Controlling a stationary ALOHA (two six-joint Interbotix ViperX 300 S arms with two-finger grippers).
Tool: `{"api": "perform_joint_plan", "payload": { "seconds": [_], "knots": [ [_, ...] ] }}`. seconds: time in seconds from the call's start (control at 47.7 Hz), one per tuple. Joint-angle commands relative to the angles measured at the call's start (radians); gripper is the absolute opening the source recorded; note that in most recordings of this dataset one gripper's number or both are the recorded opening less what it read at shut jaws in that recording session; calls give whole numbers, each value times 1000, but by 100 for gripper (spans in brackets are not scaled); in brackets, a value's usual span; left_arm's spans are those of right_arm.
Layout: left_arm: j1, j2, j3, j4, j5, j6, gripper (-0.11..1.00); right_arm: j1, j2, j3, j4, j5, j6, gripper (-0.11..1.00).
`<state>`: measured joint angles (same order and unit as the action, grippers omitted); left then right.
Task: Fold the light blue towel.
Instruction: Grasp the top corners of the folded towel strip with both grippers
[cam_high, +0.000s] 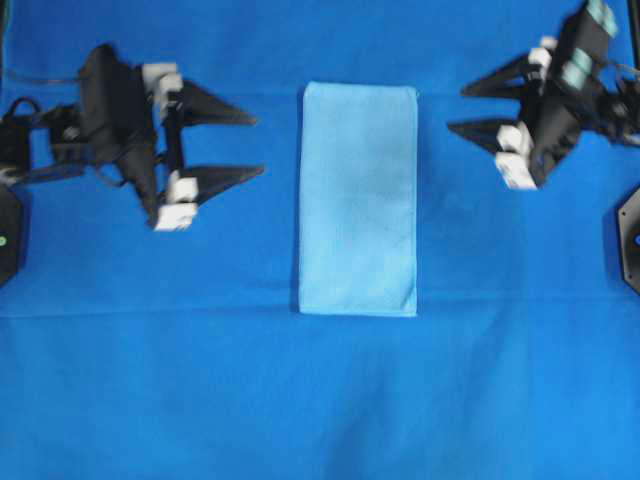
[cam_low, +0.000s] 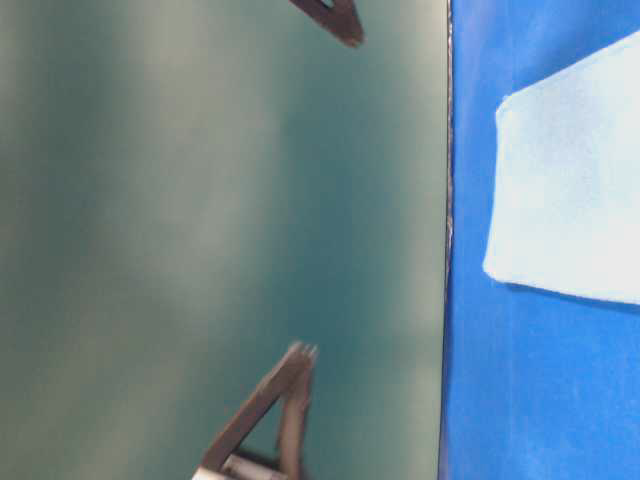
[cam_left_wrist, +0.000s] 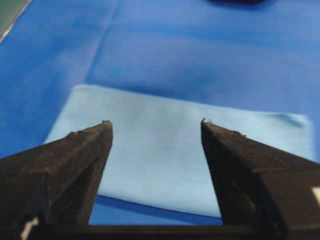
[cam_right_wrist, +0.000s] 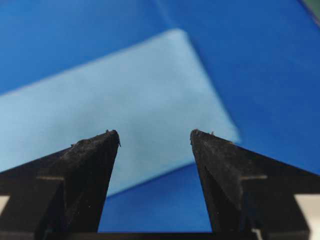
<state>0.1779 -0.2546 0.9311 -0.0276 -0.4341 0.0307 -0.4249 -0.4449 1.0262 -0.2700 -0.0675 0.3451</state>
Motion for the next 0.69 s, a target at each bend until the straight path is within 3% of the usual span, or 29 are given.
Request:
{"api": "perform_joint_plan", "payload": {
  "seconds": [0.0,0.398,0.67],
  "knots": [
    [40,91,-67,2,-8,0,69,-28,63,-60,-23,21,-2,63],
    [198,374,-225,2,5,-8,71,-118,367,-204,-87,51,-2,63],
    [222,515,-291,2,-2,-9,71,-124,503,-256,-89,23,-3,63]
  ]
}}
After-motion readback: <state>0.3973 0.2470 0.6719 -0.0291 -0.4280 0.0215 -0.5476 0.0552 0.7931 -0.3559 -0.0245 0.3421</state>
